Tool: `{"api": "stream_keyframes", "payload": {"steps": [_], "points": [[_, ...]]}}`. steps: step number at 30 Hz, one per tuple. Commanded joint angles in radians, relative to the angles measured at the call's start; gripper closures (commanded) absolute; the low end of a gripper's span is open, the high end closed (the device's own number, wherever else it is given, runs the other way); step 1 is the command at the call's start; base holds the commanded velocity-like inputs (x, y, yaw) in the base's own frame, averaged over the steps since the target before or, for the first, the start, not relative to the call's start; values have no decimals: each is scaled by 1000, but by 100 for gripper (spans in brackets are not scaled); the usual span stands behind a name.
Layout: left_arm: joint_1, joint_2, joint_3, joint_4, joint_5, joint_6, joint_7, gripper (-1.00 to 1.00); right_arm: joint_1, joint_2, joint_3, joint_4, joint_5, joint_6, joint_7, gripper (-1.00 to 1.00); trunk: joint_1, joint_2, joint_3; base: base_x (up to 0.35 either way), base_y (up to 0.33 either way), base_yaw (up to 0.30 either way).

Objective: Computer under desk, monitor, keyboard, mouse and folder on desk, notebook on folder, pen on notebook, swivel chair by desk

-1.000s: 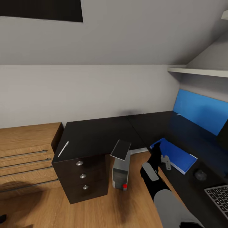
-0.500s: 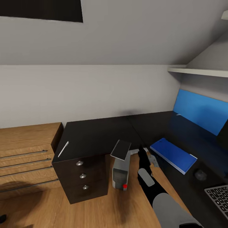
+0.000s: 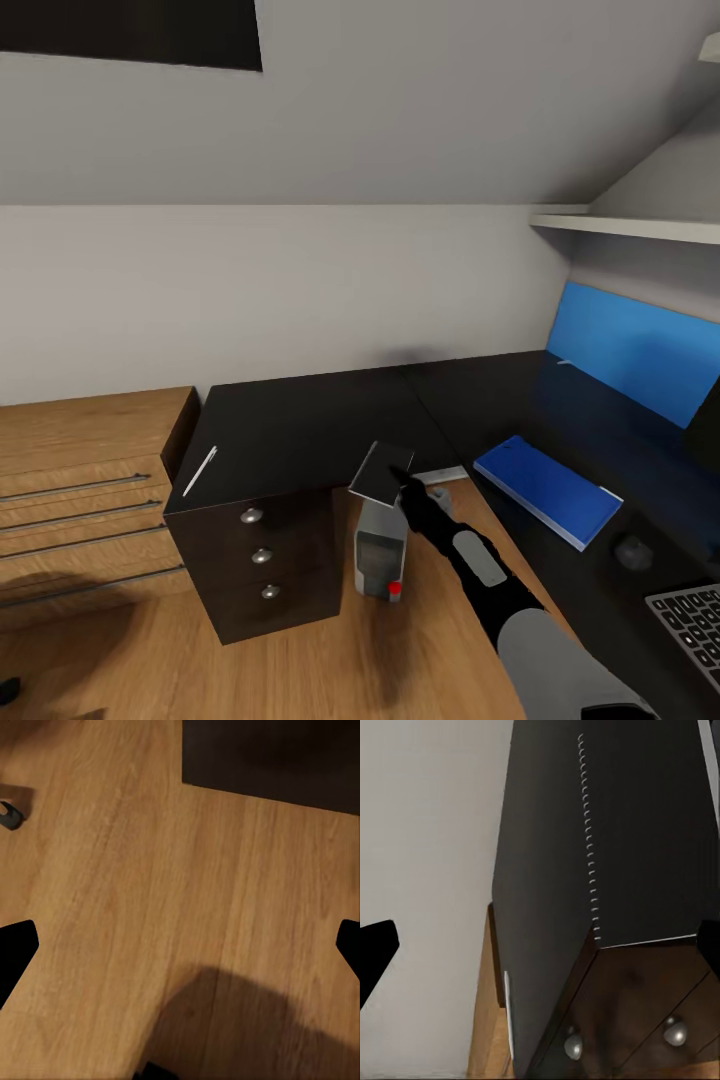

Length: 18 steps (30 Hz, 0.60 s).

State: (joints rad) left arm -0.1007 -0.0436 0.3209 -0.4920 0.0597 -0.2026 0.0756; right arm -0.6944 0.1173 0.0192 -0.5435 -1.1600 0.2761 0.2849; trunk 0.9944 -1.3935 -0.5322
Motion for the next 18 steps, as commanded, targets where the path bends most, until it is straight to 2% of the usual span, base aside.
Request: {"api": "stream_keyframes", "payload": {"steps": [1, 5, 9, 18], "points": [[-1, -2, 2, -2, 6, -3, 0, -100, -1, -2, 0, 0, -19, 16, 5, -100, 0, 0, -1, 0, 0, 0], [-1, -7, 2, -8, 7, -2, 0, -100, -1, -11, -3, 0, -47, 62, 14, -100, 0, 0, -1, 0, 0, 0], [-1, -10, 3, -11, 8, -2, 0, -100, -1, -35, -4, -1, -64, 112, 18, -100, 15, -28, -13, 0, 0, 0], [-1, -10, 3, -11, 7, 0, 1, -100, -1, -46, -4, -12, -67, 125, 13, -100, 50, -91, -42, 0, 0, 0]]}}
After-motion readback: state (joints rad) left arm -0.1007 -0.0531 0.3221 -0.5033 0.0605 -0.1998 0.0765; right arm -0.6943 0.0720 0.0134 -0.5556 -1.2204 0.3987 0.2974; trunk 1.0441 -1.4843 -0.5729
